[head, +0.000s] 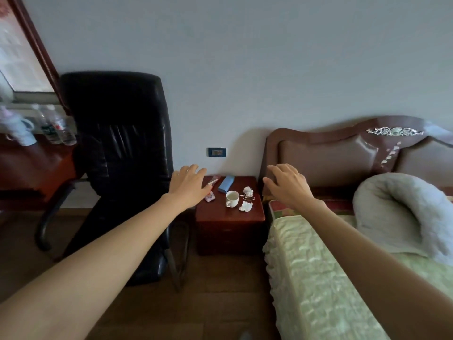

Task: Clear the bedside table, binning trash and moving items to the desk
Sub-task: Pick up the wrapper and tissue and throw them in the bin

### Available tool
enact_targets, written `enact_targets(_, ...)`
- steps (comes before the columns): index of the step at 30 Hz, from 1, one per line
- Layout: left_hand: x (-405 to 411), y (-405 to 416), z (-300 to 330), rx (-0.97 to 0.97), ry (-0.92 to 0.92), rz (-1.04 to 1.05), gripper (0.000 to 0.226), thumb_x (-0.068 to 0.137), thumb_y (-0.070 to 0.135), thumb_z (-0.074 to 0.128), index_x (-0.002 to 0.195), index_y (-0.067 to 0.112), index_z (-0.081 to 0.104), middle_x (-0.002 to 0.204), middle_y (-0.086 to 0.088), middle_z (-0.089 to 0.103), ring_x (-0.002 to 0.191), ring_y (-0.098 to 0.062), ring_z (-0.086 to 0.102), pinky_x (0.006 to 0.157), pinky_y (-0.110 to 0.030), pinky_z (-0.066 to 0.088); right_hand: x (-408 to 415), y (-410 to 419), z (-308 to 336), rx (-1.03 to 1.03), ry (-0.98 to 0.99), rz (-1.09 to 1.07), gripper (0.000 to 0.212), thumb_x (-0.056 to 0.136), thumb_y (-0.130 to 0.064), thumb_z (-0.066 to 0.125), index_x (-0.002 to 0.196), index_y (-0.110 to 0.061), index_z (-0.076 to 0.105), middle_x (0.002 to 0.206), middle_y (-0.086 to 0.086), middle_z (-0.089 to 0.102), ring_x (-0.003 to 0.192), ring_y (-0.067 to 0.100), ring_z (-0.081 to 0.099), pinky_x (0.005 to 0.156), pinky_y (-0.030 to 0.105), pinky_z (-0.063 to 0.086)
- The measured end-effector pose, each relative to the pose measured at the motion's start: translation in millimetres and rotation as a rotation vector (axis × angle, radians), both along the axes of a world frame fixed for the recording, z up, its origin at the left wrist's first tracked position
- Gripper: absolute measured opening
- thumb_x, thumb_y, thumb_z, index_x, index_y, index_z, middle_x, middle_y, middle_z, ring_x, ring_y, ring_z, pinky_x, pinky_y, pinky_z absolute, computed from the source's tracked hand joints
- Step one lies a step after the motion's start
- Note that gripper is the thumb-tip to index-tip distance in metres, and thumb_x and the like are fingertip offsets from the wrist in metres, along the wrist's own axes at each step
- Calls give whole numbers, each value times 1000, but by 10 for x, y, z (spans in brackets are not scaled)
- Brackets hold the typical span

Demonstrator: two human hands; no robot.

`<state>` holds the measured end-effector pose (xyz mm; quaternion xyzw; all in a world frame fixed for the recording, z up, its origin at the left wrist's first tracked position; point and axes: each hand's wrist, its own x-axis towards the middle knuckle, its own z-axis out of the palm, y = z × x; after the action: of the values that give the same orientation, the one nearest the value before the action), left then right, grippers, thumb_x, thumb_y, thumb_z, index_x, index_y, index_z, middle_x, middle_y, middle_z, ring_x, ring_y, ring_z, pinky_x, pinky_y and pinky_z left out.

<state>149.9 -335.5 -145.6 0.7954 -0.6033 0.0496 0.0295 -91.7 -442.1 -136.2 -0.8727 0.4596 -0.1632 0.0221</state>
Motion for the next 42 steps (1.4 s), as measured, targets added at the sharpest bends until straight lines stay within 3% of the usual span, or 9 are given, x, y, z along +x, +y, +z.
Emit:
enact_targets(9,299,-1283,-489,42,70,73,56,92,48,44,138,16,40,139,-9,46,125,-29,44,97,-42,40,308,-1474,-549,114,50,22,47,95,-38,44,136,-15,46,134,7,51,130,25,38,104,42,34)
enact_targets(25,1417,-2883,-1696,218,179,108,53,92,44,43,139,18,38,143,-7,42,130,-26,39,102,-41,35,1261,-3209,-1884,392,160,-66,48,94,-37,46,137,-16,45,135,5,50,132,24,38,105,42,35)
enact_targets(31,1746,-3412,-2205,341,208,62,52,92,42,44,138,18,39,141,-6,43,129,-26,39,103,-42,35,1587,-3541,-2416,509,157,-124,45,94,-36,47,134,-15,47,129,5,53,128,25,40,101,44,37)
enact_targets(42,1916,-3931,-3172,465,281,49,49,89,44,49,131,19,44,132,-6,50,120,-26,48,95,-41,44,1751,-3942,-3395,742,238,-179,49,93,-35,48,138,-16,43,138,8,47,132,28,37,104,44,35)
